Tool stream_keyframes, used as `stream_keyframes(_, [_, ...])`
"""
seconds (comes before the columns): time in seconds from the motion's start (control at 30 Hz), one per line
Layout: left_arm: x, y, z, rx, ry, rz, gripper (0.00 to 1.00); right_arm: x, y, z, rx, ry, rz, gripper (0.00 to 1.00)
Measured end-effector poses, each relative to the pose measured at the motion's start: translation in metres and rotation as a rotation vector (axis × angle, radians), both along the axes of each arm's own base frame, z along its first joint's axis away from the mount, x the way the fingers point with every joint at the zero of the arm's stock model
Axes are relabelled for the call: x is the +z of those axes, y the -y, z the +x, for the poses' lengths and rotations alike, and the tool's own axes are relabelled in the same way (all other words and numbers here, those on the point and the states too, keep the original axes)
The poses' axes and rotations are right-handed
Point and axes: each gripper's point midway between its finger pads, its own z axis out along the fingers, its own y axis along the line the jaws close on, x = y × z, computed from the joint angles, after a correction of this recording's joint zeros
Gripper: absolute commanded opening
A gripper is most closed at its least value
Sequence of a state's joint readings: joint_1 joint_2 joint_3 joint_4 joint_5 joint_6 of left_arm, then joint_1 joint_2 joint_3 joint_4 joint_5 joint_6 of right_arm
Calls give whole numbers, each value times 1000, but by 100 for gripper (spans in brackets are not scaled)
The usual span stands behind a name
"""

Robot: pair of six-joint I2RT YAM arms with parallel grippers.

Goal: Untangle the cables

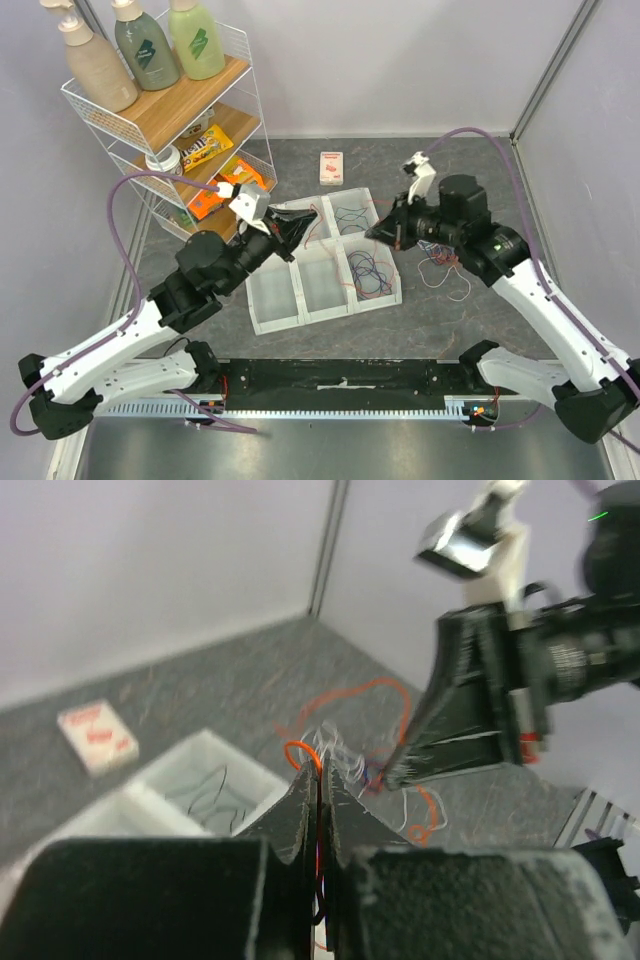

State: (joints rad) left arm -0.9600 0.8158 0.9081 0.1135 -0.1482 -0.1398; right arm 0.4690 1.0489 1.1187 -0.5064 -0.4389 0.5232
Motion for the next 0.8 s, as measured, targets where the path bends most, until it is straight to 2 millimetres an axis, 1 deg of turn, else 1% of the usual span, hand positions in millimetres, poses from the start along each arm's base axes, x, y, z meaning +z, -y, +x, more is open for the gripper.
stream_keyframes(0.03, [-14,0,6,30,-60,17,2,2,-15,-10,52,9,6,0])
stream_keyframes(0.1, [-33,-4,10,72,-147,24,2,10,-35,-24,116,33,32,0])
stream_keyframes(0.17, [-50,-9,13,113,-233,9,2,16,-53,-34,162,68,70,0])
stream_keyframes(0.23, [-71,-12,14,139,-309,1,2,12,-68,-41,190,76,84,0])
stream_keyframes(0.33, [-113,-9,13,156,-424,27,2,-7,-88,-47,213,57,54,0])
stream_keyframes(0.4, [-147,-2,13,157,-503,84,2,-17,-94,-48,209,49,31,0])
stream_keyframes(0.47, [-174,5,12,149,-565,140,2,-20,-93,-46,191,54,23,0])
stream_keyframes(0.57, [-203,15,10,135,-643,192,2,-11,-89,-40,150,89,40,0])
stream_keyframes(0.63, [-217,17,9,141,-687,205,3,-1,-87,-38,127,119,68,0])
stream_keyframes(0.7, [-231,15,8,162,-731,213,18,6,-89,-36,118,139,102,0])
stream_keyframes(0.73, [-236,13,8,174,-749,219,28,7,-90,-35,117,144,113,0])
stream_keyframes(0.8, [-249,8,10,207,-799,228,45,5,-95,-31,112,140,129,0])
